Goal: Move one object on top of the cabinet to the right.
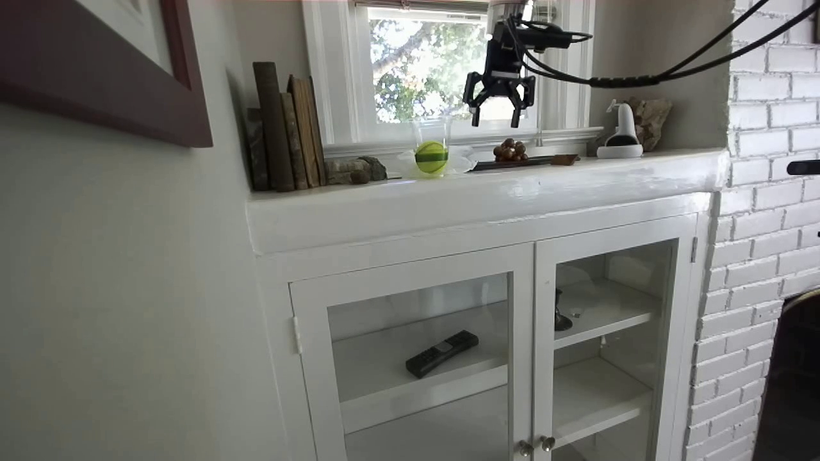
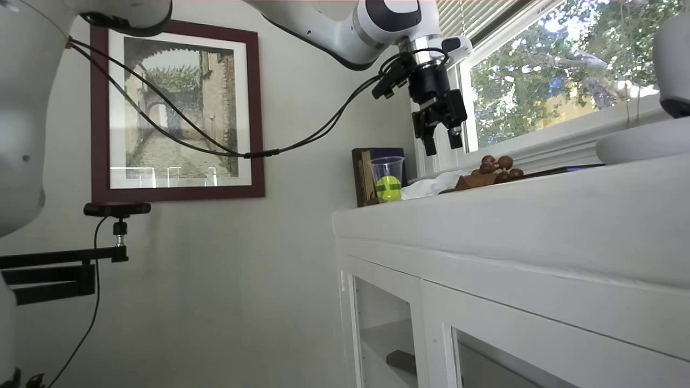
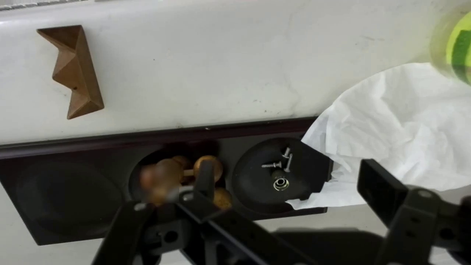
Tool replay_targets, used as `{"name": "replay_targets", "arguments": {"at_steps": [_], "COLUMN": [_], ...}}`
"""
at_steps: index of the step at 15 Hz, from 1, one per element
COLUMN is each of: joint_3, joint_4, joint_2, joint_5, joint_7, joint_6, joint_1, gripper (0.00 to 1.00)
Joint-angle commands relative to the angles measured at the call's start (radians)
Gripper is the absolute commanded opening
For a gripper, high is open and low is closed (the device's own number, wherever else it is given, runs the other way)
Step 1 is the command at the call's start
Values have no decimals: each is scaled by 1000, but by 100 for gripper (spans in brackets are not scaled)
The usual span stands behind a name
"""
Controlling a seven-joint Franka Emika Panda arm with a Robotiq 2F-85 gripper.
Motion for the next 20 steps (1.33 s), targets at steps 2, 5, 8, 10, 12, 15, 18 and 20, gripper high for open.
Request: {"name": "replay_targets", "arguments": {"at_steps": [2,5,8,10,12,15,18,20], "joint_3": [4,7,13,17,19,20,19,18], "joint_4": [24,31,38,43,47,51,51,50], "joint_2": [39,57,72,80,86,91,97,101], "joint_5": [20,37,52,57,54,56,61,63], "joint_7": [5,-3,-2,-3,-2,1,2,4], "joint_6": [43,75,82,83,83,82,88,95], "joint_1": [-5,-7,-5,-4,-3,-4,-8,-9], "gripper": [100,100,96,78,63,39,34,47]}}
